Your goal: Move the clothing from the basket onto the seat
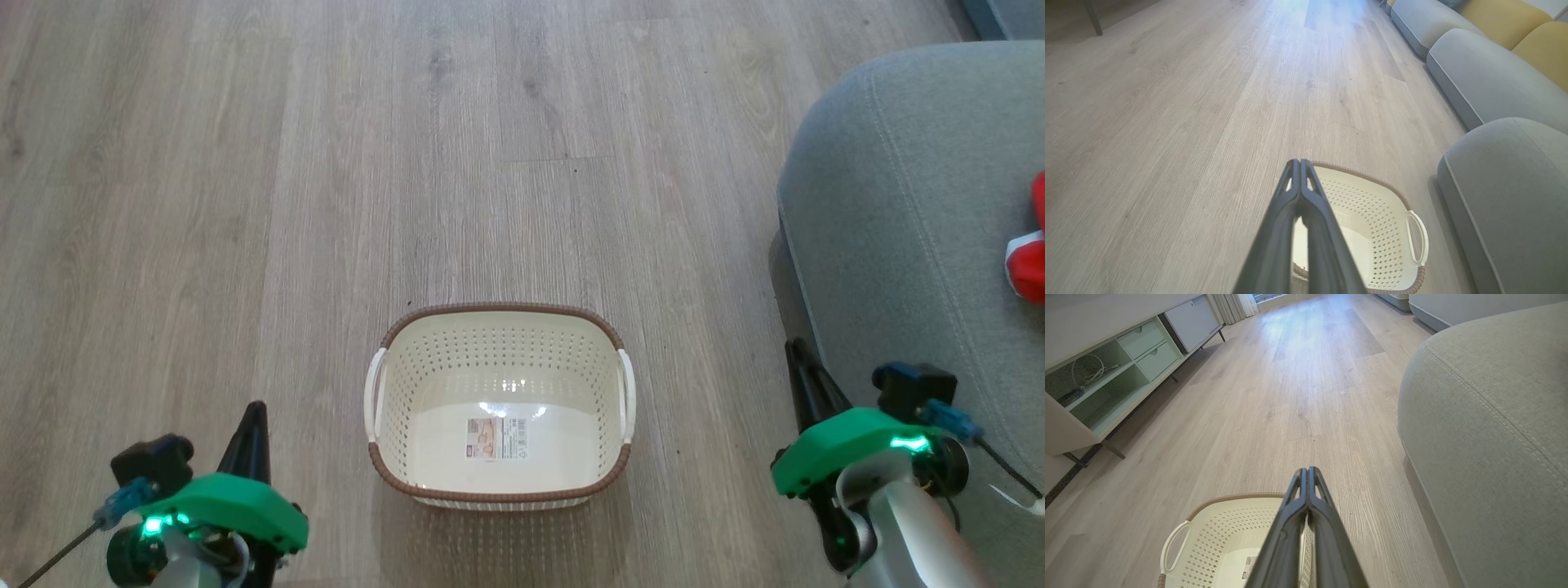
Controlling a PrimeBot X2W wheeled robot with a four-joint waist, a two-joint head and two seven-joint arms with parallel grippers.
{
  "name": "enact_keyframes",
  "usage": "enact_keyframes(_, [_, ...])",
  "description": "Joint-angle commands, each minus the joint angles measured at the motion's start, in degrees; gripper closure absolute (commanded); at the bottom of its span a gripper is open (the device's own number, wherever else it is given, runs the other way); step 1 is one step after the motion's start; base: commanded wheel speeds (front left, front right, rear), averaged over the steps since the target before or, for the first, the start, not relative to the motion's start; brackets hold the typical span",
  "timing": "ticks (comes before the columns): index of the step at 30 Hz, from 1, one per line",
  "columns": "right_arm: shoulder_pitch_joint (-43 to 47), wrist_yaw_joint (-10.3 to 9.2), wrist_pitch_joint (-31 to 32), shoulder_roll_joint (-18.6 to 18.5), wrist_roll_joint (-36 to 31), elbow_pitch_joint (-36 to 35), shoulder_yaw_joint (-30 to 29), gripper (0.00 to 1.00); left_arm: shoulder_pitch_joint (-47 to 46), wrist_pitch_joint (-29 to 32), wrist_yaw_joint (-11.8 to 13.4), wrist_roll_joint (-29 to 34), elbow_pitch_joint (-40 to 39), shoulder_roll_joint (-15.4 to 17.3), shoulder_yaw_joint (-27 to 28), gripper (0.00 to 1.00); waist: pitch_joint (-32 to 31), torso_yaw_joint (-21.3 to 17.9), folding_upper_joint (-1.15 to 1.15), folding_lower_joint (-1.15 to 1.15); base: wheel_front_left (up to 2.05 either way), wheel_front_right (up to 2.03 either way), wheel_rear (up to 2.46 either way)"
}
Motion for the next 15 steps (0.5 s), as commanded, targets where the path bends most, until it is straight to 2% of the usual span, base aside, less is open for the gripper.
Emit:
enact_keyframes(1, [-2.1,0.00,0.3,0.1,1.6,-2.3,-0.4,1.00,-2.2,0.4,0.0,-1.5,-2.2,0.4,0.3,1.00,0.0,0.0,0.00,0.00,0.00,0.00,0.00])
enact_keyframes(15, [-0.9,-0.01,2.5,0.2,10.8,-4.4,-1.3,1.00,-1.7,2.6,0.0,-10.6,-4.0,0.4,0.5,1.00,-0.6,0.1,0.00,0.00,0.00,0.00,0.00])
